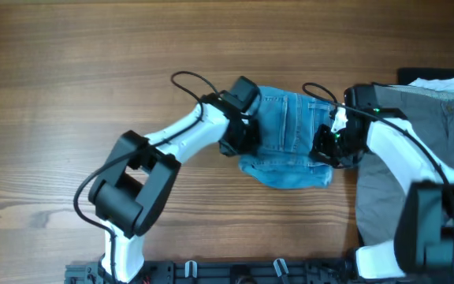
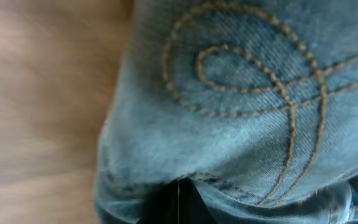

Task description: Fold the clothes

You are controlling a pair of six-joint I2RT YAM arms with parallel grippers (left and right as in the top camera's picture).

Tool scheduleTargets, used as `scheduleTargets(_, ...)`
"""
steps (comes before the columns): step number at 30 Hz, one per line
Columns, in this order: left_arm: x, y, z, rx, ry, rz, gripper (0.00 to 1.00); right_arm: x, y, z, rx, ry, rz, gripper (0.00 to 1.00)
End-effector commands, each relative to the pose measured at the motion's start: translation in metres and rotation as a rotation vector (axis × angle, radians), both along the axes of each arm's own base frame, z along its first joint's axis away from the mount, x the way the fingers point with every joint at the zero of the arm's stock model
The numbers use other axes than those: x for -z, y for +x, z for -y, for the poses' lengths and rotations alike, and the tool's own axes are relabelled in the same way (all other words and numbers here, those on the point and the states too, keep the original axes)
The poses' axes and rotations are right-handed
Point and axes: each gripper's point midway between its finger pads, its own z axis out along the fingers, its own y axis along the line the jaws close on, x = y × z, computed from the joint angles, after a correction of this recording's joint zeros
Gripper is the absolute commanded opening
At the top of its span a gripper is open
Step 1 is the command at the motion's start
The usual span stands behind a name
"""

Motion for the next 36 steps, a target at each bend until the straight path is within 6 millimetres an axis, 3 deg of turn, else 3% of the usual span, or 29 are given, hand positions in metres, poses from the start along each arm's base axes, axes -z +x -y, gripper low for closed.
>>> scheduleTargets(1,0.004,0.076,-0.067,0.004,0.135,0.171,0.05,-0.058,0.007,-0.029,-0.148,0.153,0.237,0.18)
scheduleTargets(3,-0.031,0.11,-0.075,-0.013,0.113,0.248,0.1,-0.079,0.014,-0.034,-0.162,0.179,0.336,0.2)
scheduleTargets(4,-0.062,0.132,-0.08,-0.025,0.098,0.304,0.13,-0.091,0.02,-0.037,-0.173,0.19,0.398,0.2)
scheduleTargets(6,-0.109,0.15,-0.079,-0.002,0.067,0.373,0.18,-0.102,0.031,-0.041,-0.187,0.188,0.472,0.2)
scheduleTargets(8,-0.155,0.15,-0.073,0.017,0.034,0.397,0.26,-0.105,0.041,-0.046,-0.207,0.185,0.522,0.2)
scheduleTargets(10,-0.181,0.132,-0.068,0.04,0.01,0.367,0.39,-0.101,0.049,-0.046,-0.212,0.163,0.543,0.2)
scheduleTargets(12,-0.19,0.11,-0.064,0.065,0.015,0.318,0.48,-0.085,0.062,-0.038,-0.193,0.082,0.536,0.19)
scheduleTargets(13,-0.189,0.099,-0.063,0.078,0.025,0.286,0.55,-0.071,0.067,-0.034,-0.184,0.042,0.517,0.18)
scheduleTargets(15,-0.182,0.078,-0.061,0.101,0.049,0.212,0.58,-0.049,0.067,-0.035,-0.185,0.047,0.456,0.16)
scheduleTargets(20,-0.143,0.032,-0.046,0.098,0.115,0.03,0.66,0.031,0.047,-0.037,-0.134,0.082,0.173,0.09)
scheduleTargets(22,-0.119,0.021,-0.043,0.055,0.142,-0.035,0.8,0.054,0.038,-0.036,-0.099,0.087,0.082,0.05)
scheduleTargets(25,-0.077,-0.005,-0.041,-0.004,0.157,-0.158,0.89,0.061,0.035,-0.036,-0.083,0.088,0.051,0.05)
scheduleTargets(29,-0.036,-0.033,-0.027,-0.047,0.052,-0.288,0.89,0.06,0.035,-0.036,-0.079,0.089,0.051,0.05)
scheduleTargets(31,-0.007,-0.045,-0.022,-0.12,-0.005,-0.346,0.95,0.06,0.035,-0.036,-0.072,0.089,0.048,0.05)
scheduleTargets(33,0.01,-0.045,-0.007,-0.157,-0.125,-0.345,0.97,0.06,0.035,-0.036,-0.072,0.089,0.048,0.05)
scheduleTargets(36,0.029,-0.042,-0.002,-0.235,-0.185,-0.328,1.0,0.06,0.034,-0.036,-0.073,0.091,0.046,0.05)
